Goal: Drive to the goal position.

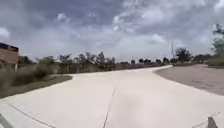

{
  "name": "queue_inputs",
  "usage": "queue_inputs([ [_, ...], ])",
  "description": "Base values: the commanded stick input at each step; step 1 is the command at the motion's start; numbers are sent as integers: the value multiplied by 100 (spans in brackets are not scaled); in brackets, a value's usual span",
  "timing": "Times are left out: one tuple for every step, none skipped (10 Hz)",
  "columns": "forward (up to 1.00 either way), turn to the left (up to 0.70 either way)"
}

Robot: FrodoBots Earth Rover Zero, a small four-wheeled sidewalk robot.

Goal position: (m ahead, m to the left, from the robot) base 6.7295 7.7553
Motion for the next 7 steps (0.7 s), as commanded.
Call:
queue_inputs([
  [70, 0],
  [70, 0],
  [70, 0],
  [70, 0],
  [70, 0],
  [70, 0],
  [70, 0],
])
